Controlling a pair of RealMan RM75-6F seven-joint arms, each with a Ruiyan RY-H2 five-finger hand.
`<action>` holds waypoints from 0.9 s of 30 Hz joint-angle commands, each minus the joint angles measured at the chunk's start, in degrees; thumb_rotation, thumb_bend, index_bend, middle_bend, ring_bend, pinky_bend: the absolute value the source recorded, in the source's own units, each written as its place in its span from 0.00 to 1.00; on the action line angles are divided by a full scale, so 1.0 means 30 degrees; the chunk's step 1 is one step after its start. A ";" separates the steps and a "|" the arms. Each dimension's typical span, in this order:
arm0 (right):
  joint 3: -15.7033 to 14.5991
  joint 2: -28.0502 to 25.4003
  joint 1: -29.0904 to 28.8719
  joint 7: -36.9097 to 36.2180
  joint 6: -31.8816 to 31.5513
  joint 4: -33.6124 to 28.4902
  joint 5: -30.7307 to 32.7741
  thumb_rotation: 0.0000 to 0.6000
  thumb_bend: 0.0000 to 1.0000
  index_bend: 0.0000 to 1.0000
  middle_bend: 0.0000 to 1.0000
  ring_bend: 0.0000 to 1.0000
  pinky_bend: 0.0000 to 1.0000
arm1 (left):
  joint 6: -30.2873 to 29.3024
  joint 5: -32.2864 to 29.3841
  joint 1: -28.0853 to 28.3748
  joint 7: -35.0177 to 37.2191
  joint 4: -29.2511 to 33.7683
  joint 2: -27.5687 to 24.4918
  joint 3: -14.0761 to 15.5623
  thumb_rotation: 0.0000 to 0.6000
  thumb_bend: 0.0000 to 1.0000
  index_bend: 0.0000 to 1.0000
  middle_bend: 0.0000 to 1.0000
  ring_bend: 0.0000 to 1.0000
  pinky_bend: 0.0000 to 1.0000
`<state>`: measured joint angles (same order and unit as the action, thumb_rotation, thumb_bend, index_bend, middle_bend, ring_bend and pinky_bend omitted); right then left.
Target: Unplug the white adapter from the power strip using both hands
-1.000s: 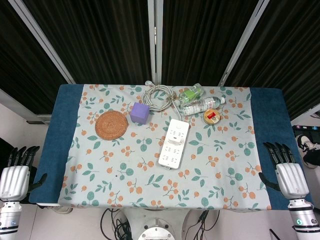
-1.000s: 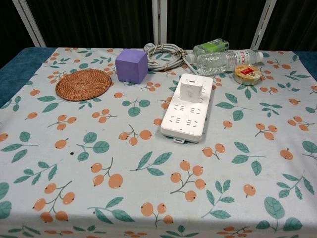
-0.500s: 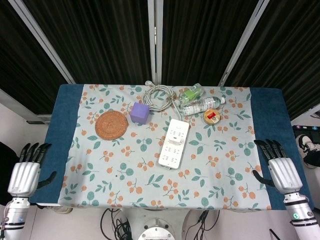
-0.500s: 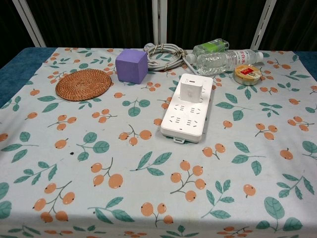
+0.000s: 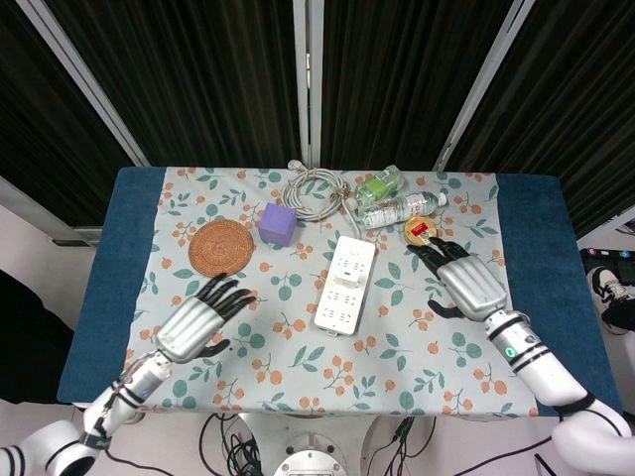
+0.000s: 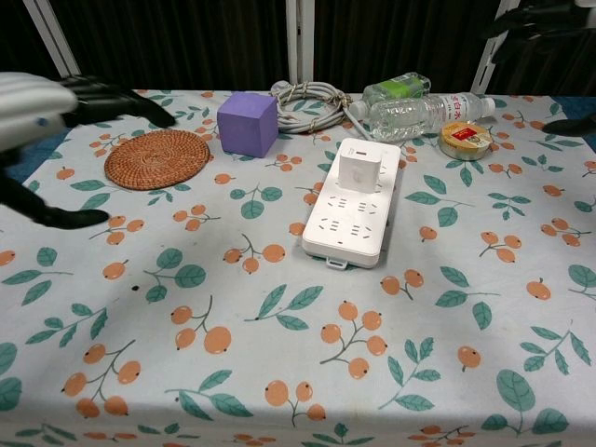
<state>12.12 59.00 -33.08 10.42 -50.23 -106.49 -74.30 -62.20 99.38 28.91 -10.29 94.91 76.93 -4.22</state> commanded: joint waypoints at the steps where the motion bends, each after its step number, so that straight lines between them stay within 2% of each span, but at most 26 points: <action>1: 0.0789 0.1141 -0.2209 0.2343 0.1920 0.0221 0.2689 1.00 0.21 0.00 0.14 0.01 0.15 | 0.2590 -0.0303 0.2369 -0.0586 -0.0566 0.1949 -0.0822 1.00 0.25 0.14 0.14 0.06 0.01; 6: 0.0593 0.2745 -0.4541 0.4819 0.2895 0.1493 0.5336 1.00 0.22 0.00 0.15 0.02 0.19 | 0.4574 -0.1539 0.3965 -0.1216 -0.1668 0.3722 -0.1239 1.00 0.26 0.14 0.14 0.06 0.01; 14: -0.0715 0.4787 -0.7340 0.7775 0.3721 0.3653 0.7772 1.00 0.23 0.00 0.15 0.03 0.21 | 0.6271 -0.3341 0.5506 -0.1956 -0.3095 0.5704 -0.1459 1.00 0.28 0.14 0.14 0.06 0.01; 20: -0.1544 0.5981 -0.8461 0.8622 0.3708 0.4676 0.8671 1.00 0.23 0.00 0.16 0.03 0.21 | 0.6516 -0.4194 0.6111 -0.2310 -0.3814 0.6762 -0.1400 1.00 0.28 0.14 0.14 0.06 0.01; 27: -0.1952 0.7419 -0.9084 0.8680 0.3217 0.5952 0.8319 1.00 0.24 0.05 0.19 0.06 0.24 | 0.6429 -0.4702 0.6490 -0.1679 -0.4422 0.7461 -0.1179 1.00 0.28 0.13 0.14 0.06 0.01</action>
<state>6.51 80.56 -59.94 36.61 -40.27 -89.33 -48.95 -42.85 85.43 48.21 -15.54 81.86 99.11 -7.90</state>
